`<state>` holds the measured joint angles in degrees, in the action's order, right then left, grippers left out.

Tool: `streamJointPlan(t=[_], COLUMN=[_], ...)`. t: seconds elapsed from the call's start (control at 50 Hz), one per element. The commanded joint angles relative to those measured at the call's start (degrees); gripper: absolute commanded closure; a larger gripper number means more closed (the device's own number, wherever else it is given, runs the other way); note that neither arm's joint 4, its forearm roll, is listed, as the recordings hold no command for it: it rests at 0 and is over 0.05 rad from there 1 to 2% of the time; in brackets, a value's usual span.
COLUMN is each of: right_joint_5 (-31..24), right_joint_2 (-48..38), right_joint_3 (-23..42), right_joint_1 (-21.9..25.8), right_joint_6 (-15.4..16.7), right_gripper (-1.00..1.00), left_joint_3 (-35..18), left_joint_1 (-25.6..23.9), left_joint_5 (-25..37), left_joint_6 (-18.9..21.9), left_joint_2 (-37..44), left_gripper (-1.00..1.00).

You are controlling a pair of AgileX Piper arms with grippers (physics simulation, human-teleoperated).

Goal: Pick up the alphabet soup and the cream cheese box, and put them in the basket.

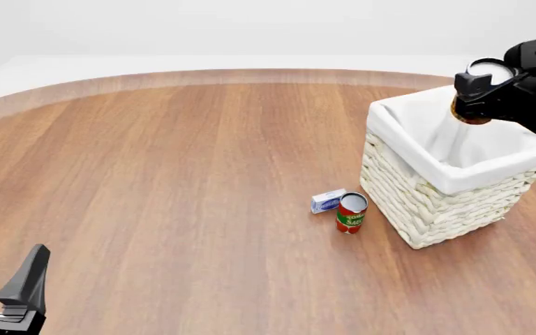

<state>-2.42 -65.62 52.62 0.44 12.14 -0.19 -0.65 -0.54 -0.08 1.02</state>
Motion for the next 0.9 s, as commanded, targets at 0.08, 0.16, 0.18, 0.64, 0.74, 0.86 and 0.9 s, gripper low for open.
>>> streamJointPlan(t=[0.08,0.16,0.18,0.64,0.74,0.86,0.9], right_joint_5=[2.6,3.2,3.3,5.6,6.3,7.0,7.1], right_joint_2=[-0.9,-1.9,-2.0,-6.2,-7.6,-9.1,-9.6], right_joint_3=[-2.0,-2.3,-2.4,-2.3,-2.2,-2.0,-1.8], right_joint_1=[-1.9,-2.4,-2.5,-3.9,-4.1,-4.3,-4.2], right_joint_6=[-2.0,-2.2,-2.2,-3.5,-3.7,-4.1,-4.3], right_gripper=[1.00,1.00,1.00,1.00,1.00,1.00,1.00], left_joint_3=[0.0,0.0,0.0,0.0,0.0,0.0,0.0], left_joint_1=[0.0,0.0,0.0,0.0,0.0,0.0,0.0], left_joint_5=[0.0,0.0,0.0,0.0,0.0,0.0,0.0], left_joint_6=[0.0,0.0,0.0,0.0,0.0,0.0,0.0], left_joint_2=[0.0,0.0,0.0,0.0,0.0,0.0,0.0], left_gripper=[-1.00,-1.00,-1.00,-1.00,-1.00,-1.00,-1.00])
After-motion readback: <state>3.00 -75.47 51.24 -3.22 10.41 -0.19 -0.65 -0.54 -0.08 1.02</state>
